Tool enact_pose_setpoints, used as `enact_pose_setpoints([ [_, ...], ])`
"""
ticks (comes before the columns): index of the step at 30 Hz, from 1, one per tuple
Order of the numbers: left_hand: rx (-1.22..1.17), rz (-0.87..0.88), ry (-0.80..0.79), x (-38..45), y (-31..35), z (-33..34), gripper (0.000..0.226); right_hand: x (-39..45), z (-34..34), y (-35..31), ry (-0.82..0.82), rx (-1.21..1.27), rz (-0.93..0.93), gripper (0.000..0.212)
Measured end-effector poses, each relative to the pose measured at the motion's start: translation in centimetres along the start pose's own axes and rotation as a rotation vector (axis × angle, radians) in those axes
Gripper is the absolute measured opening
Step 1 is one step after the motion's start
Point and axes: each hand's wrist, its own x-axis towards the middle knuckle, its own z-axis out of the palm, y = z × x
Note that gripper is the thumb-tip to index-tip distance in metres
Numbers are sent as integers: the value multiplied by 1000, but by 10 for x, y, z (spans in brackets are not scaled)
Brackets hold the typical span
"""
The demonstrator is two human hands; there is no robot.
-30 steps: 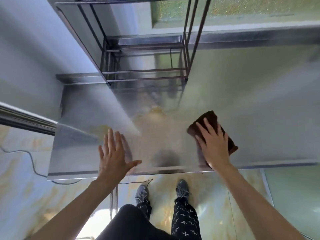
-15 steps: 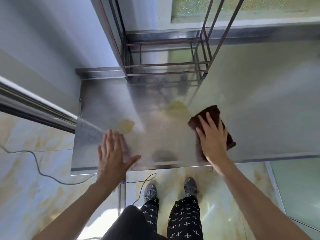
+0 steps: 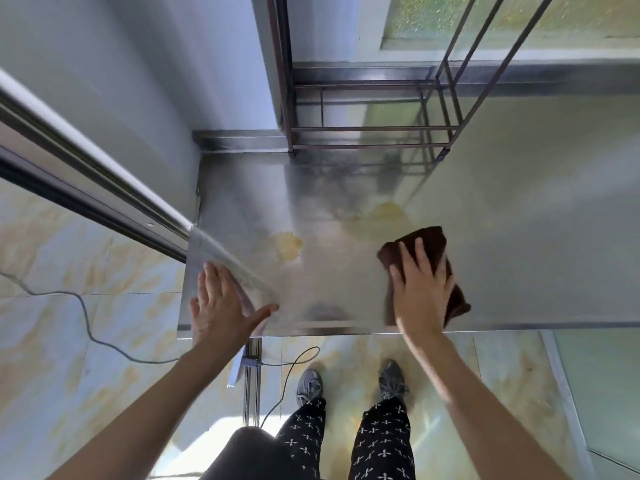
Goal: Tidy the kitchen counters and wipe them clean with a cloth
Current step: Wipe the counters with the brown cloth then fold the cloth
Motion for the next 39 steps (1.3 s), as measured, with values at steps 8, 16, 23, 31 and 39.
enact_pose_setpoints([
  [8, -98, 89, 110, 1, -19, -9, 84, -19, 26, -51, -89, -182, -789, 47],
  [16, -159, 191, 110, 18, -44, -12, 55, -40, 43, -95, 56, -95, -556, 43],
  [23, -164, 248, 103, 26, -41, -14, 58, 16, 41, -125, -75, -160, -802, 47],
  [31, -80, 259, 58, 27, -42, -9, 76, 29, 43, -131, -1, -139, -838, 47],
  [39, -93, 267, 55, 27, -43, -10, 73, 104, 42, -176, -160, -161, -870, 45],
])
